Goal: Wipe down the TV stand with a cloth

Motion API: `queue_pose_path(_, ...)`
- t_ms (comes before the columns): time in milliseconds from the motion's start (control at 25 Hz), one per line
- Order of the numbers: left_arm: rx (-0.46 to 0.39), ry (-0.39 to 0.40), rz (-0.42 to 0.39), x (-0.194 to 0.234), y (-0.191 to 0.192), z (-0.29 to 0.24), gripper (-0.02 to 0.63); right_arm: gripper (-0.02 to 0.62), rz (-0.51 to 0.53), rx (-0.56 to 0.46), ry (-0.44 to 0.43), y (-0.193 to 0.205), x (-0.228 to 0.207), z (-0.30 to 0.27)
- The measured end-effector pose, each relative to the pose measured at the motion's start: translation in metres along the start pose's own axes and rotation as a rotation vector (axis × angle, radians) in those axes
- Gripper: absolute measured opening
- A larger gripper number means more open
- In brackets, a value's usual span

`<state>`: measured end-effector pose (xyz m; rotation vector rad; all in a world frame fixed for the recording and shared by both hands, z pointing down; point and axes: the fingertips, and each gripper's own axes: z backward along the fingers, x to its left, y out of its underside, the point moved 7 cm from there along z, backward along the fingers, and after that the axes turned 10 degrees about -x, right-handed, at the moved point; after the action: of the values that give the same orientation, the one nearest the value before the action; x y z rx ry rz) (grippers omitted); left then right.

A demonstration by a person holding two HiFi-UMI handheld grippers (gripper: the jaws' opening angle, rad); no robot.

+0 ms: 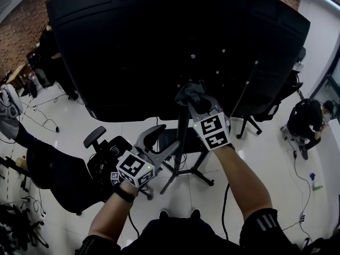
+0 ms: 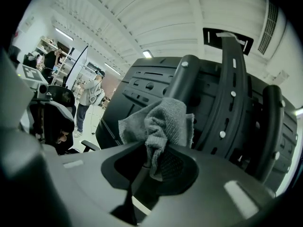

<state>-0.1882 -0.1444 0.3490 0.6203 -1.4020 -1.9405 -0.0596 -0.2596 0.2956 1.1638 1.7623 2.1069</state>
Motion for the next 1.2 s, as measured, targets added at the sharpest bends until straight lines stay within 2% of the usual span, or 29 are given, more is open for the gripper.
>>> queue_pose_path(360, 0.077, 0.007, 0.03, 0.007, 0.037, 0.001, 0.282, 0.086, -0.057, 0.058, -0.001, 0.055, 0.02, 0.0)
queue_pose_path(560, 0.118, -0.001, 0.053, 0.016, 0.061, 0.0, 0.282, 0.121, -0.07, 0.113, -0.035, 0.089, 0.039, -0.002)
queue_pose_path(1200, 0.233, -0.026, 0.128, 0.023, 0.152, 0.011, 0.282, 0.124, -0.145, 0.322, -0.143, 0.22, 0.104, -0.007)
